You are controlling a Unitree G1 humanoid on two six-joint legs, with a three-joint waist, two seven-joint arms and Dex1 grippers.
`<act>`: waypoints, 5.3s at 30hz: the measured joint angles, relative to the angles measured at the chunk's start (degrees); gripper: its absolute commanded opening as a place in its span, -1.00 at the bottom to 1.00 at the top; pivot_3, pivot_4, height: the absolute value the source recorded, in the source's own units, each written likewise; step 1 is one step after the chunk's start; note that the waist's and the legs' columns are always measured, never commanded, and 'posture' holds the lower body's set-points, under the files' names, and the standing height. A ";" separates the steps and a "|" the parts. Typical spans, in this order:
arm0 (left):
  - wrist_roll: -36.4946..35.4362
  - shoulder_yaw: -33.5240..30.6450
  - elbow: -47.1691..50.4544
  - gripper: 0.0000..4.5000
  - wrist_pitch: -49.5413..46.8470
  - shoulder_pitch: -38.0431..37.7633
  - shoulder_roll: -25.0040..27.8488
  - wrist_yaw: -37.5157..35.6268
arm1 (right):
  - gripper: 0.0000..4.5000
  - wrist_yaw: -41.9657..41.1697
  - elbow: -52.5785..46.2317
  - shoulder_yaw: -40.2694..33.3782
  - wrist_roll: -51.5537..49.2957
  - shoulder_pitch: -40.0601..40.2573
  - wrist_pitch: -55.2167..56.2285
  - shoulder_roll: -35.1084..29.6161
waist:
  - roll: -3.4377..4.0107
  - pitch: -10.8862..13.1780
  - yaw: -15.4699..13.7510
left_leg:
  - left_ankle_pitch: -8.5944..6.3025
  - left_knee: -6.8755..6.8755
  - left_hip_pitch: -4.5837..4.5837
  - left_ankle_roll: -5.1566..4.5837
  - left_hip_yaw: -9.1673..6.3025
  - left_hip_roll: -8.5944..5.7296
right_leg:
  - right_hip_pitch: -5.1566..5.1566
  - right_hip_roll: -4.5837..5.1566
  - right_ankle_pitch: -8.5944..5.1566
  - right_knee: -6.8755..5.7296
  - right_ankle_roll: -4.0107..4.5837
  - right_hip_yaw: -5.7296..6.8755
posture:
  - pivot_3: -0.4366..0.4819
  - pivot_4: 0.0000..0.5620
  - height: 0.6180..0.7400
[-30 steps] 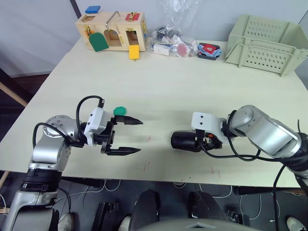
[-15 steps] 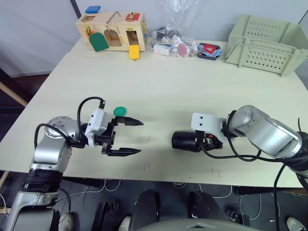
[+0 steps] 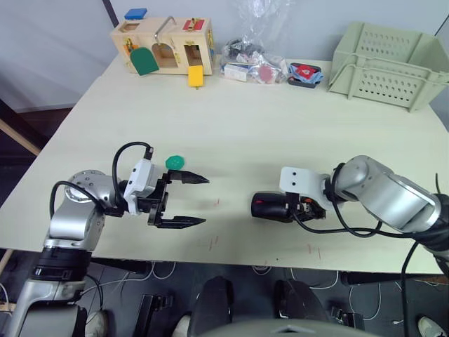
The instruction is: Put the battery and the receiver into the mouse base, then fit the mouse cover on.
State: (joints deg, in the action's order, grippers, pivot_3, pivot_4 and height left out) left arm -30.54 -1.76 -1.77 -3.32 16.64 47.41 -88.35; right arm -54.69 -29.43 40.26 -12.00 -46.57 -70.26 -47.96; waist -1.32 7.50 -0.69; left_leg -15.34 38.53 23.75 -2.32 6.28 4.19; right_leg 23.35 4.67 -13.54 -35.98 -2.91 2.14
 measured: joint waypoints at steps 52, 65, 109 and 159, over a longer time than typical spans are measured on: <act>0.05 0.12 0.01 1.00 0.07 0.02 -0.06 -0.02 | -0.23 4.25 3.19 -17.60 -4.89 9.79 17.52 8.44 | -0.10 -0.06 -0.04 | 0.06 0.06 0.00 0.10 -0.04 0.03 | -0.03 -0.07 0.07 -0.06 -0.12 0.02 | -0.05 -0.47 1.00; 0.05 0.12 0.01 1.00 -0.01 0.12 -0.05 -0.02 | -0.23 5.84 8.46 -14.93 -2.97 13.56 25.16 15.61 | -0.11 -0.07 0.04 | 0.14 0.09 -0.02 0.23 -0.06 0.03 | -0.03 -0.09 0.05 -0.22 -0.09 0.02 | -0.05 -0.47 1.00; 0.03 0.07 0.21 1.00 0.02 -0.96 0.04 0.06 | -0.23 0.71 15.36 -23.01 -3.35 22.54 41.80 18.52 | -0.15 -0.42 -0.02 | 0.11 0.39 -0.02 0.17 -0.26 0.07 | -0.04 -0.16 -0.06 -0.62 0.09 0.05 | -0.05 -0.47 1.00; 3.44 -12.81 3.00 1.00 -3.68 -21.57 -6.92 27.13 | 0.99 1.73 27.97 -56.98 -11.56 56.71 73.47 15.36 | 0.10 -0.24 0.04 | 0.09 -0.18 -0.93 0.17 -0.17 0.11 | -0.58 -0.03 -0.09 -0.27 0.13 -0.29 | -0.05 -0.47 1.00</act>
State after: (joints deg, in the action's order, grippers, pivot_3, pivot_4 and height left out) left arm -27.10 -14.58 1.23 -7.00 -4.92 40.49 -61.22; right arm -52.96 -1.46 -16.72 -23.55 10.14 3.21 -32.60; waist -1.22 7.26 -0.64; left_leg -15.26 38.36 22.83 -2.15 6.11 4.30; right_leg 22.78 4.64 -13.63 -36.25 -2.78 1.85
